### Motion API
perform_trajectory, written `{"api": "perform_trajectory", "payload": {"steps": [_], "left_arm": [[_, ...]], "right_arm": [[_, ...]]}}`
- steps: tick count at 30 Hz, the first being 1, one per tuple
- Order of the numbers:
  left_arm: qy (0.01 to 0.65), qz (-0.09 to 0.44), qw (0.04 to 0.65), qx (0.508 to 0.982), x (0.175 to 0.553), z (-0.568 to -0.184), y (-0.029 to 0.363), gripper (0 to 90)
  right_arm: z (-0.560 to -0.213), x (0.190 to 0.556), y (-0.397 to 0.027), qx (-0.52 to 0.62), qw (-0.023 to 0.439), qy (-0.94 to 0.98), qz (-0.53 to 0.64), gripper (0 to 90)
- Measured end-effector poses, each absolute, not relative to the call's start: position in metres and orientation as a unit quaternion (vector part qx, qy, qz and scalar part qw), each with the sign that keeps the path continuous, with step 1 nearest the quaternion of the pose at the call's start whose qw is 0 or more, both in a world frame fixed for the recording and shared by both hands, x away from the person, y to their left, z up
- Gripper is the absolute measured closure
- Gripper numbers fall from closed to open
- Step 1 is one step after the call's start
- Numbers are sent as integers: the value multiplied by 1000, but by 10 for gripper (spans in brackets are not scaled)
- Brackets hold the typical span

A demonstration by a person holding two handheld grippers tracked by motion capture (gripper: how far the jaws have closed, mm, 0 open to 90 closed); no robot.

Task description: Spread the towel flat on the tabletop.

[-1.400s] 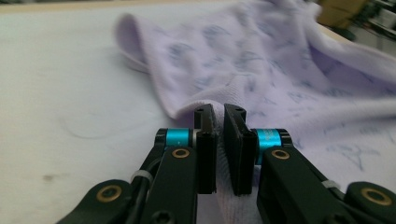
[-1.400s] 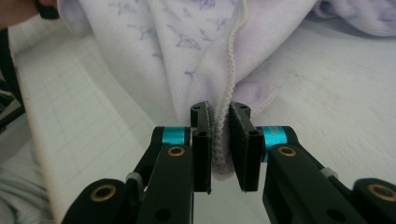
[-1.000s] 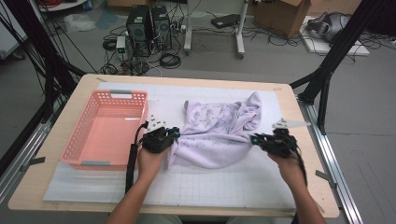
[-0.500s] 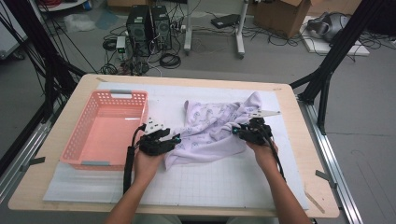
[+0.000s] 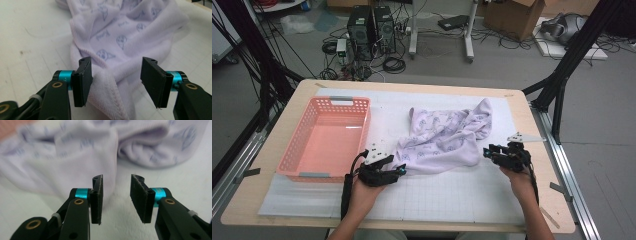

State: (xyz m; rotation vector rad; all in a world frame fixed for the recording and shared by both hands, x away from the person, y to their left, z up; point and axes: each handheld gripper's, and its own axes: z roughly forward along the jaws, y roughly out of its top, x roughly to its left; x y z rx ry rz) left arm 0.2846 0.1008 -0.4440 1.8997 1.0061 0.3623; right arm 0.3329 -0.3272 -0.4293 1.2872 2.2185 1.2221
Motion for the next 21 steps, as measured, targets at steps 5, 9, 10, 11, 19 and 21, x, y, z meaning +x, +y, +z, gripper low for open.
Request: {"api": "perform_trajectory", "payload": {"steps": [5, 9, 10, 11, 19, 21], "left_arm": [[413, 146, 436, 786, 284, -450, 101, 723], [420, 142, 447, 776, 282, -447, 108, 801], [422, 141, 451, 774, 281, -446, 110, 803], [423, 137, 457, 771, 279, -445, 112, 803], [394, 86, 475, 782, 262, -446, 110, 781], [385, 77, 483, 782, 260, -446, 107, 703]], "right_arm": [[-449, 342, -301, 440, 133, 797, 392, 545], [-446, 334, -289, 397, 155, 825, 371, 830], [-444, 332, -290, 394, 152, 830, 365, 836], [-441, 329, -293, 393, 149, 832, 363, 838], [-428, 279, -330, 406, 143, 839, 331, 833], [-426, 266, -333, 402, 126, 844, 332, 804]]}}
